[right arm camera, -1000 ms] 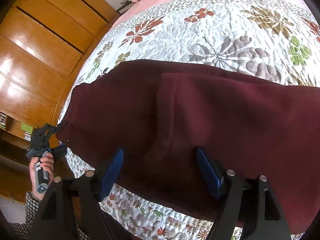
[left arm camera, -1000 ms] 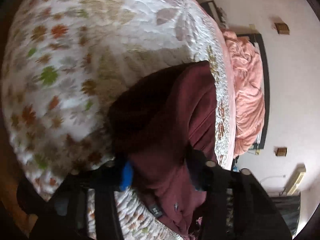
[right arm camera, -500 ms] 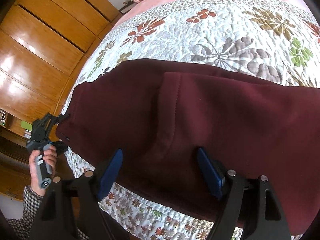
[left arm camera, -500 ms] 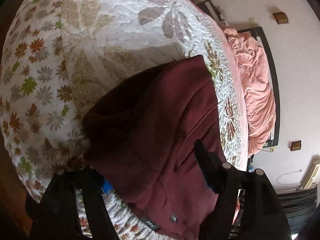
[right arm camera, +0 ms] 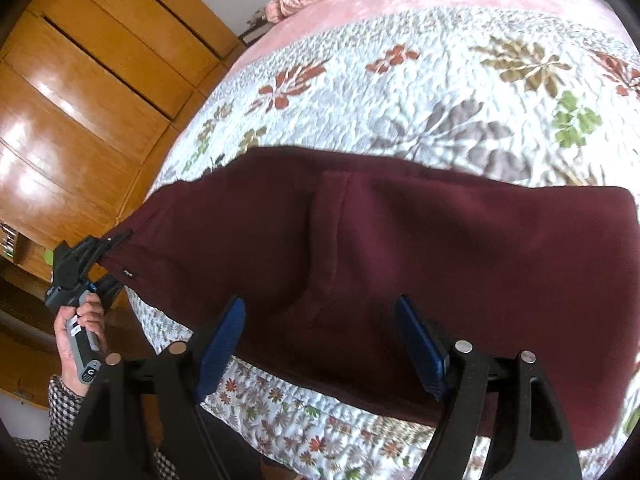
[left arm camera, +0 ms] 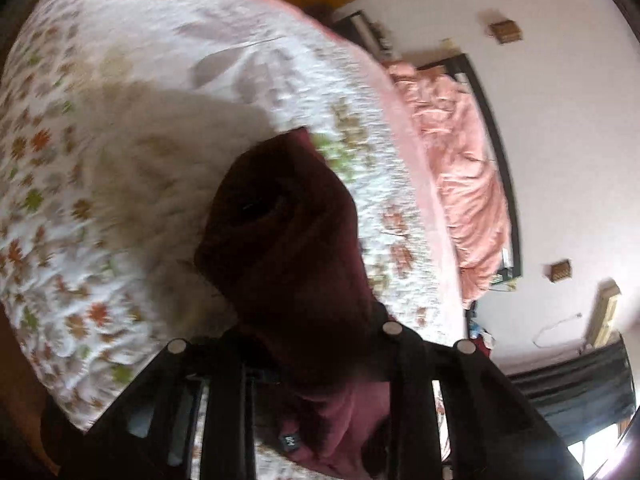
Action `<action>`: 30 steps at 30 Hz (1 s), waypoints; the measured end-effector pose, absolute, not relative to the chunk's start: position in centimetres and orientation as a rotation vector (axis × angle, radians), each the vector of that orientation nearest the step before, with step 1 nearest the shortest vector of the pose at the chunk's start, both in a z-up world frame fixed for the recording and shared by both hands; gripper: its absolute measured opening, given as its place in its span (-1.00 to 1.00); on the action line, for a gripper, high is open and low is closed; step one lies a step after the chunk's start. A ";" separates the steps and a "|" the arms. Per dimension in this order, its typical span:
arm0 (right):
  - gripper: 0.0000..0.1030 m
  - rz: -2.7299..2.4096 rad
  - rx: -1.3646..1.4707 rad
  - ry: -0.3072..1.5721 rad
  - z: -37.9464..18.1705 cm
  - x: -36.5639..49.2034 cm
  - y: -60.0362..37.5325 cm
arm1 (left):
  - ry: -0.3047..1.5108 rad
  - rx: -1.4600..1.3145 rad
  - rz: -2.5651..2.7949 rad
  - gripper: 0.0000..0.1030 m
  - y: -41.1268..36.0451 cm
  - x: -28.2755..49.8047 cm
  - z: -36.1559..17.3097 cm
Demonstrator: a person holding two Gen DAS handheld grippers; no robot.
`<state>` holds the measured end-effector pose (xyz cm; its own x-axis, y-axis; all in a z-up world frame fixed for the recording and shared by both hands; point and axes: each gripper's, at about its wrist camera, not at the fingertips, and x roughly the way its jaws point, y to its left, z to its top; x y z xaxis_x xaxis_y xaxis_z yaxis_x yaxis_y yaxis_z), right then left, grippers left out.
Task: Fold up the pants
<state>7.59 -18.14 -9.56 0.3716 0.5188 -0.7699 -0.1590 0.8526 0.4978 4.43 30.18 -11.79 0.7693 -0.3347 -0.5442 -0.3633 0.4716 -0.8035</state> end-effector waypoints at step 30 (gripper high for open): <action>0.51 0.334 0.459 1.056 -8.9 5.9 -24.5 | 0.866 -0.316 -0.475 -0.53 4.8 7.0 -5.7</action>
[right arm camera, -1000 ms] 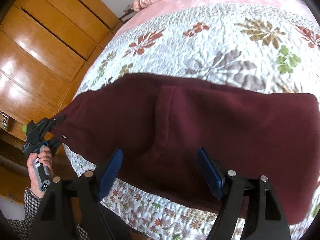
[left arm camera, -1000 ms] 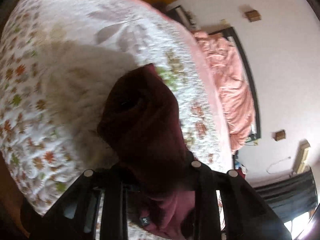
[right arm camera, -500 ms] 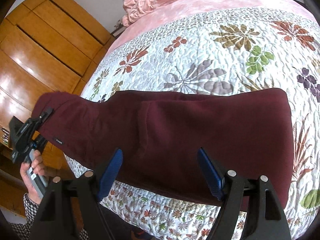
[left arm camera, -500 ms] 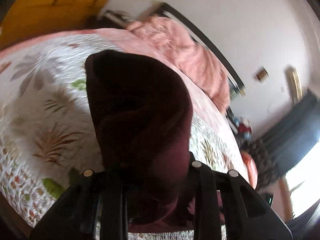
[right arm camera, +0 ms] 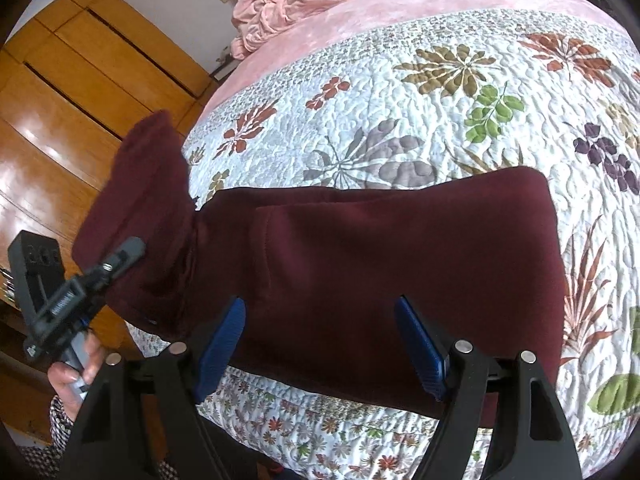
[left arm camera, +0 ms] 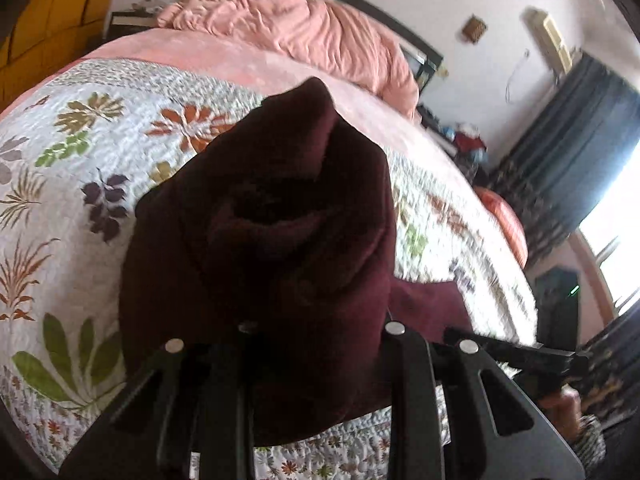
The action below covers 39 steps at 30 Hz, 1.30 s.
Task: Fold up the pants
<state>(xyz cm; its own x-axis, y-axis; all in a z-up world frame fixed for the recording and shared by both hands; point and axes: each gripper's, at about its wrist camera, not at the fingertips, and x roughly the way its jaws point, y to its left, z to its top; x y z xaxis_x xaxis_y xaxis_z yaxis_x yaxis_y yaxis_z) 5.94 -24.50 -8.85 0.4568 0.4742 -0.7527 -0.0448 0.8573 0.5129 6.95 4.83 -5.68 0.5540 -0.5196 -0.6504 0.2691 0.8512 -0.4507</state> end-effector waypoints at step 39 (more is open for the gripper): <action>0.80 0.504 0.515 1.336 -12.3 10.6 -15.8 | 1.169 -0.354 -0.234 0.71 10.4 9.0 -15.0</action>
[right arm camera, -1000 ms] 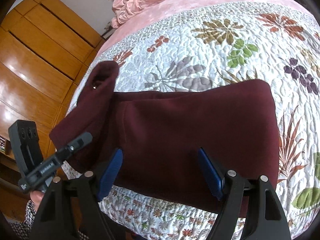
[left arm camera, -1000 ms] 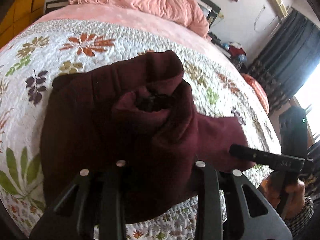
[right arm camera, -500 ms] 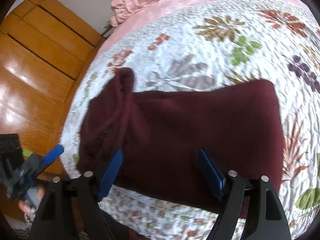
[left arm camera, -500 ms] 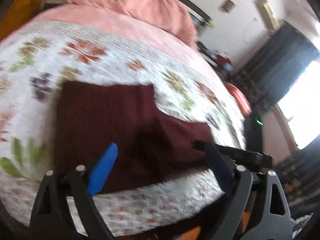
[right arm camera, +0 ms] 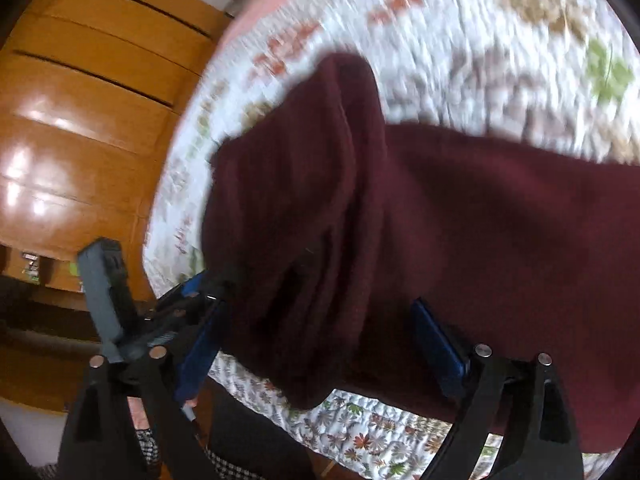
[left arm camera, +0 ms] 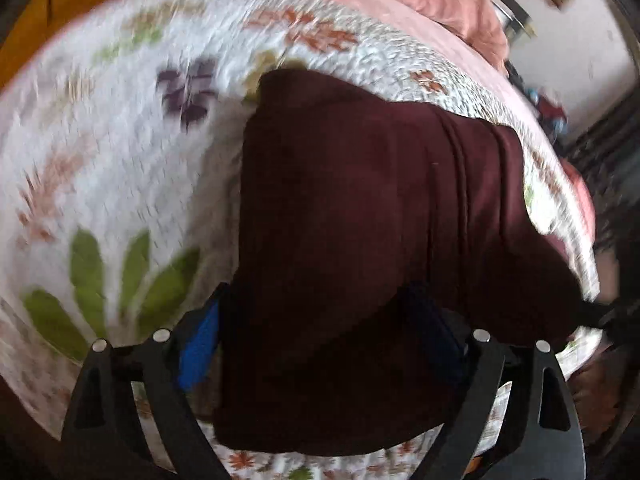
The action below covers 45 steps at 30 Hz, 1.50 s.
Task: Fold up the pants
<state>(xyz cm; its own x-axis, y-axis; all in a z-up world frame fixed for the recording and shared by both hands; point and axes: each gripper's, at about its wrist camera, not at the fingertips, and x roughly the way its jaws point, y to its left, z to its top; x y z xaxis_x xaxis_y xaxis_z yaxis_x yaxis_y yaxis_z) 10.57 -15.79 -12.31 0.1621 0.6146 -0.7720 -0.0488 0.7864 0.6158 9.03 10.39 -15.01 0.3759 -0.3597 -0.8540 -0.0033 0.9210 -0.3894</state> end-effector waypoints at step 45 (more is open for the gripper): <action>-0.54 0.448 0.517 0.958 -1.2 5.0 -30.9 | 1.007 -0.311 -0.477 0.72 2.5 6.7 -6.9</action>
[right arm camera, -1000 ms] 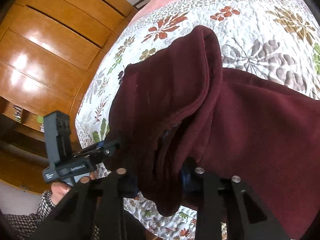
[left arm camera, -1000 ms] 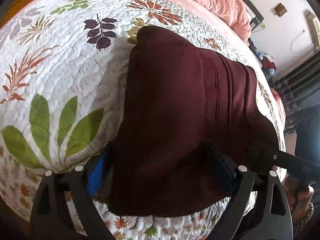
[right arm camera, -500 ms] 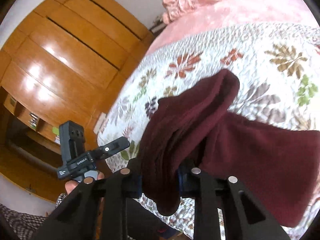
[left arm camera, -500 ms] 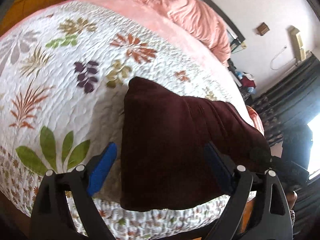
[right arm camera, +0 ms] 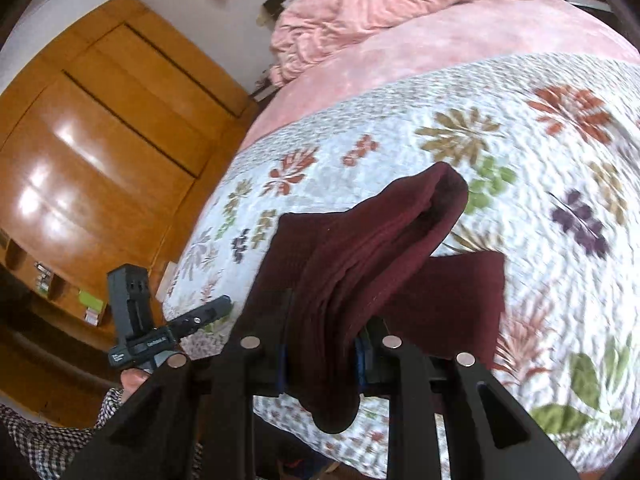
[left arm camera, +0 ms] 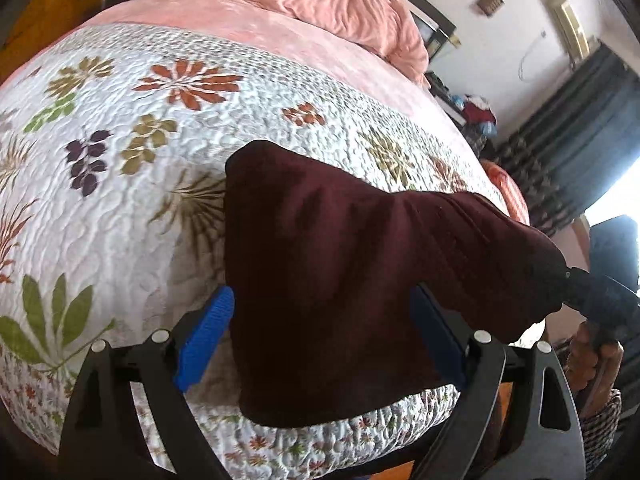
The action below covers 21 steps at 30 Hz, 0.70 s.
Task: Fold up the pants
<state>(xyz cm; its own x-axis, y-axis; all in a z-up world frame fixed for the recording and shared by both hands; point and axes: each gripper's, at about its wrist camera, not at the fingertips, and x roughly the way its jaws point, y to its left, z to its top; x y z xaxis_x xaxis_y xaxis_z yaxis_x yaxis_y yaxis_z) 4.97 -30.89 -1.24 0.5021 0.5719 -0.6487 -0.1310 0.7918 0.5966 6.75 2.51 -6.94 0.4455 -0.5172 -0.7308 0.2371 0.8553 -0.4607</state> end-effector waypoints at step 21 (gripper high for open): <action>0.33 0.284 0.485 1.071 -6.7 7.4 -37.1 | 1.051 -0.075 -0.363 0.73 -1.6 8.0 -8.5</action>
<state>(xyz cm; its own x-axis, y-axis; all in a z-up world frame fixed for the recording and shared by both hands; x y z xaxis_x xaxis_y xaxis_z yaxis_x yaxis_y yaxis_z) 7.37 -37.15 -6.67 0.4577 0.4488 -0.7675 0.0099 0.8606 0.5091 7.96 -1.59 -8.50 0.4435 -0.3275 -0.8343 0.2569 0.9382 -0.2318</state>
